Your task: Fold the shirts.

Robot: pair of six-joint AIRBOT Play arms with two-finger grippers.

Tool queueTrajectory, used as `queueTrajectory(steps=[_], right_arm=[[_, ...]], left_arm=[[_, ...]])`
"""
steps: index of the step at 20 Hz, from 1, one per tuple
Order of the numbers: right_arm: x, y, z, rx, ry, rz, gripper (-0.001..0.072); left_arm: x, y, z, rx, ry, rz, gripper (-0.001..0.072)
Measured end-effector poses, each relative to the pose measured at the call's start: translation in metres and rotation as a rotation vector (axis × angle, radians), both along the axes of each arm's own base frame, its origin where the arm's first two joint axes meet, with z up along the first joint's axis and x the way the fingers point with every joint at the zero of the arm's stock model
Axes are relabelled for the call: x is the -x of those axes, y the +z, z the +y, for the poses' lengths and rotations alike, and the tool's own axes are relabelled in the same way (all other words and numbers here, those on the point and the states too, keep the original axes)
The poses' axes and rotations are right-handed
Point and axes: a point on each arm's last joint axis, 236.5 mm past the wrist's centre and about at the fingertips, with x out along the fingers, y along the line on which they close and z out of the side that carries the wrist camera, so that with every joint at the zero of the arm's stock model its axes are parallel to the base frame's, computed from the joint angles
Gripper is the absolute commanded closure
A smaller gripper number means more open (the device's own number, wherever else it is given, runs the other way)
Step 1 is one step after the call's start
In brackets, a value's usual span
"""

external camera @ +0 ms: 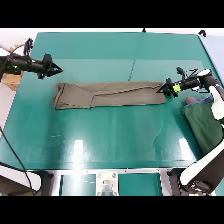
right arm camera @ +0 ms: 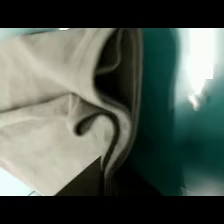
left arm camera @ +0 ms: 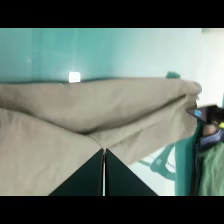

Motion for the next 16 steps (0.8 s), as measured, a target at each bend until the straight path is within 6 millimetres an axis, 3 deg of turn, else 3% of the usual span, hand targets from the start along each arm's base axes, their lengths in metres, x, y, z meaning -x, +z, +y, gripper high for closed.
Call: queueTrajectory(steps=[3,6,11,16], right_arm=[[-0.008,0.010,0.004,0.005,0.020,-0.029,0.0693],[-0.004,0.039,0.004,0.022,0.081,-0.049,0.0693],[0.011,0.145,0.022,-0.001,0.170,-0.181,0.0693],[0.033,0.230,0.046,-0.022,0.230,-0.323,0.0693]], left_arm=[[0.003,0.000,-0.021,-0.004,-0.052,-0.014,0.0684],[0.006,0.000,-0.068,-0.020,-0.133,-0.053,0.0683],[0.027,-0.015,-0.186,-0.083,-0.310,-0.161,0.0683],[0.056,-0.077,-0.290,-0.137,-0.410,-0.181,0.0684]])
